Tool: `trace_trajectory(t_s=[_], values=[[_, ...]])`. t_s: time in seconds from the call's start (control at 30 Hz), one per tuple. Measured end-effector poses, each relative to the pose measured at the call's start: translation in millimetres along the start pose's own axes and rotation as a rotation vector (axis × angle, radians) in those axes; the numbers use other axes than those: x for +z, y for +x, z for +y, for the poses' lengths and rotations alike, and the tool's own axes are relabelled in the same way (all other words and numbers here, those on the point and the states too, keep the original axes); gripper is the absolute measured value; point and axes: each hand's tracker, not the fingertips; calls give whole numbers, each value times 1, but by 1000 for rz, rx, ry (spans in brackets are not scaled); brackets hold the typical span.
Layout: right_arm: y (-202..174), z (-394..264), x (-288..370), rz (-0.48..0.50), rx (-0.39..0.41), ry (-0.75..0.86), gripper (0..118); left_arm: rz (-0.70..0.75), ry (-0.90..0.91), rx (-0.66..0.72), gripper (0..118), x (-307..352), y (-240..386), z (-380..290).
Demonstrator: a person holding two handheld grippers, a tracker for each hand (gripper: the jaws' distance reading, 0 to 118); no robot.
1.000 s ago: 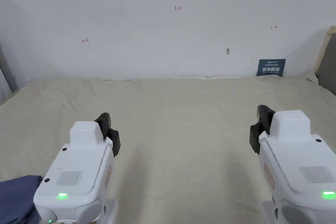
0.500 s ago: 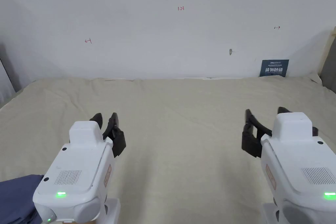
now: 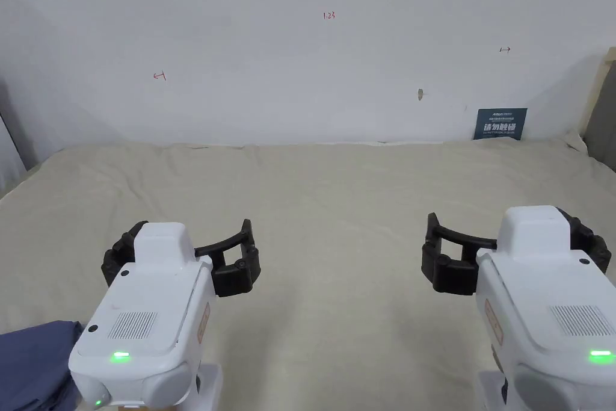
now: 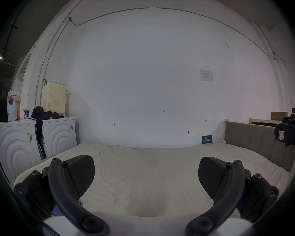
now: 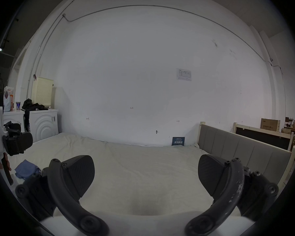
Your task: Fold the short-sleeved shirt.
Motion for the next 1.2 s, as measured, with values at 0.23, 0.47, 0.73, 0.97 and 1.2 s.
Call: trace_trajectory(t_s=[0.23, 0.47, 0.73, 0.97, 1.2], values=[[2, 2, 2, 2, -5, 2, 118, 3, 8, -5, 118, 1, 1, 0], [2, 3, 4, 5, -4, 5, 118, -2, 14, -7, 118, 3, 3, 2], [2, 3, 6, 6, -6, 5, 118, -6, 16, -3, 118, 4, 4, 2], [3, 4, 7, 5, -8, 10, 118, -10, 14, -4, 118, 5, 6, 1], [3, 4, 7, 3, -9, 10, 118, -14, 12, -2, 118, 5, 6, 0]])
